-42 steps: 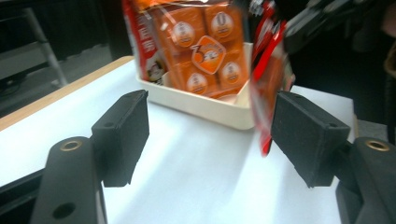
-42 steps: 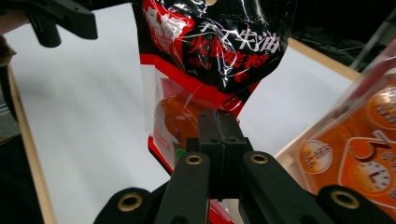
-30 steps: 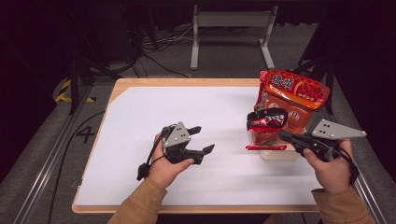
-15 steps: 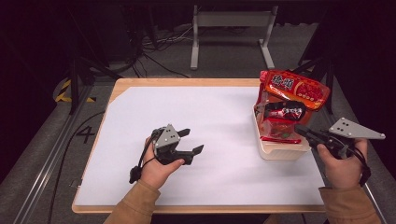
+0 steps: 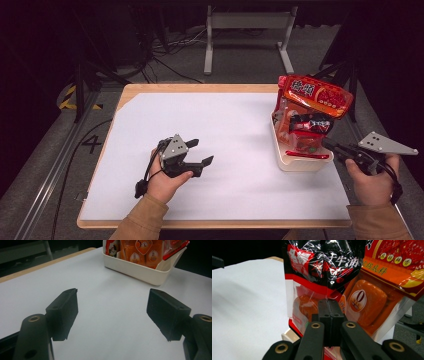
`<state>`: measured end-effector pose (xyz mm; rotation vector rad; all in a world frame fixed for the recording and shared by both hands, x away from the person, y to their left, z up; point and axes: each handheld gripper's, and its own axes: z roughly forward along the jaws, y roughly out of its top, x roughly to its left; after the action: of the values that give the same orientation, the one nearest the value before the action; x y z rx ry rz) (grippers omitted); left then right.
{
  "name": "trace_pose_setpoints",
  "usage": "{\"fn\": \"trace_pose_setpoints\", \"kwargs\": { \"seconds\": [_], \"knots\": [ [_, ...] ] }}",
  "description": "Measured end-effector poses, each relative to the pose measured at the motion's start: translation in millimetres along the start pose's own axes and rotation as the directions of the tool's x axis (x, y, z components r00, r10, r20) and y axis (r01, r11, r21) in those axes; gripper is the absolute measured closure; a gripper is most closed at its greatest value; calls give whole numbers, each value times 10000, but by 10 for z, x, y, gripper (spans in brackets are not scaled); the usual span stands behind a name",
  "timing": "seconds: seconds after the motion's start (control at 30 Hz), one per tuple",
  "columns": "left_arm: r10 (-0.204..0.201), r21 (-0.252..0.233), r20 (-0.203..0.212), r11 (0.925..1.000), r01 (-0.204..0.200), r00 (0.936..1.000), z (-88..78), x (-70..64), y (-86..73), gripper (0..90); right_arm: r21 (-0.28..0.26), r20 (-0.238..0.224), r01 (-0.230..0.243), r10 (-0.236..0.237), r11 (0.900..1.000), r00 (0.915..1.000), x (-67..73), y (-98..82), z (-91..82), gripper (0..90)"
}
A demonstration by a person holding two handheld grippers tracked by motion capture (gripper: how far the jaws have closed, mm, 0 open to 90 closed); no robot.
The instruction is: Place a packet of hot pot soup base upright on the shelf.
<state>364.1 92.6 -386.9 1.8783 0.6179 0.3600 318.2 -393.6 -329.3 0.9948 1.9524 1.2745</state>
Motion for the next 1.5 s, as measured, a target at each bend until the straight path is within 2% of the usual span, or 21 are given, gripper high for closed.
{"fn": "trace_pose_setpoints", "kwargs": {
  "seconds": [0.73,0.93,1.07,1.1,1.13,1.17,1.33,1.5],
  "knots": [
    [-19,-24,-5,10000,19,10000,3,5,-6,256,733,-344,-372,398,9966,9986,-86,-223,68,900],
    [-77,1,4,10000,77,10000,8,0,-11,256,1136,-325,-606,646,9917,9974,-85,-268,57,900],
    [-213,21,-54,9998,213,9998,14,11,-26,253,1888,-171,-811,859,9787,9962,-73,-272,57,900],
    [-213,21,-54,9998,213,9998,14,11,-26,252,1888,-171,-811,859,9787,9962,-73,-272,57,900],
    [-191,30,-22,9998,192,9998,17,22,-30,252,1805,-221,-1218,1278,9760,9916,-87,-248,12,856],
    [-276,15,-9,9996,276,9996,21,21,-34,252,1783,-213,-1297,1357,9754,9905,-97,-234,-10,839],
    [-232,36,-14,9997,232,9997,26,25,-40,250,1618,-136,-1403,1444,9768,9894,-111,-203,-56,774],
    [-254,33,-1,9997,254,9997,21,28,-41,249,1510,-121,-1267,1300,9804,9914,-92,-190,-43,757]
  ]
}}
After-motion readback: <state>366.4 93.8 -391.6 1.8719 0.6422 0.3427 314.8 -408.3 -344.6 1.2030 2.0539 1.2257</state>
